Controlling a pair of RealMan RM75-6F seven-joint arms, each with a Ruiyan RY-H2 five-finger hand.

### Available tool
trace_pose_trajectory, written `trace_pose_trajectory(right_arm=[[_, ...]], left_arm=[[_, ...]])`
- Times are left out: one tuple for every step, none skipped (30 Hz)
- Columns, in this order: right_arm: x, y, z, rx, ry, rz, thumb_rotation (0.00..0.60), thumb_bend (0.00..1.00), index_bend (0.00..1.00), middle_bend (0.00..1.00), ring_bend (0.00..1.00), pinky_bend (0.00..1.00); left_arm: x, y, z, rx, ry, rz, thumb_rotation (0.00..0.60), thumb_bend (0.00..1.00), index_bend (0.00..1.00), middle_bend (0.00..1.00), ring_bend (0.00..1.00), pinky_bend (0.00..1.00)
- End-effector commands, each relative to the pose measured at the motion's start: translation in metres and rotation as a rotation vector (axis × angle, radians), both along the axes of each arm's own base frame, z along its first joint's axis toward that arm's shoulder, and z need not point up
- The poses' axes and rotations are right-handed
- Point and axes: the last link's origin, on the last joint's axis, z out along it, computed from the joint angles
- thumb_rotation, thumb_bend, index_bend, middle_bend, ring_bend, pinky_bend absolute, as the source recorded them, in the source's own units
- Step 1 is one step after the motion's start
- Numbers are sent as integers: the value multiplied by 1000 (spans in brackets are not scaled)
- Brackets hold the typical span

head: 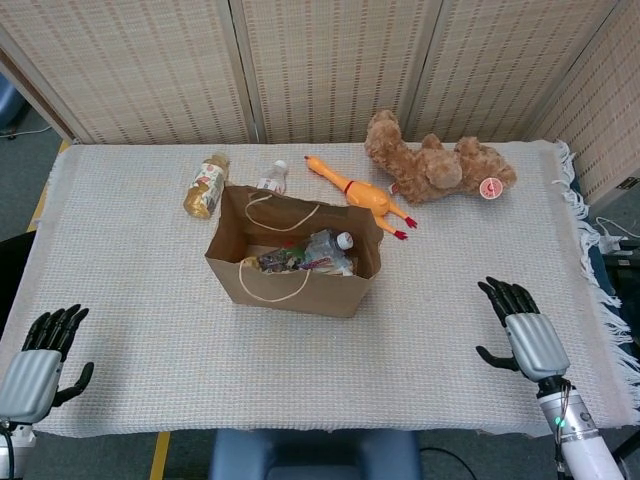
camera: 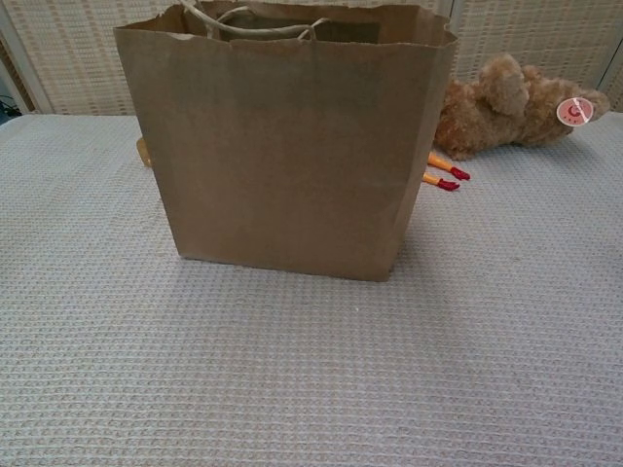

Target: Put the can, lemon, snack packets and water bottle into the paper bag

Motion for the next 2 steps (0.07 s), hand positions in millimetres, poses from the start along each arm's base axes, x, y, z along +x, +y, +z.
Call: trace_pose_trajectory(right_arm=[[1,0,-1,-1,-4,1,600,142,0,0,0,0],[1,0,-1,-1,-4,3,600,142,0,0,0,0]], left_arm=[[-1,-3,0,2,-23,-2,600,419,0,0,0,19],[-2,-3,1,2,-27,-4,600,419,0,0,0,19]])
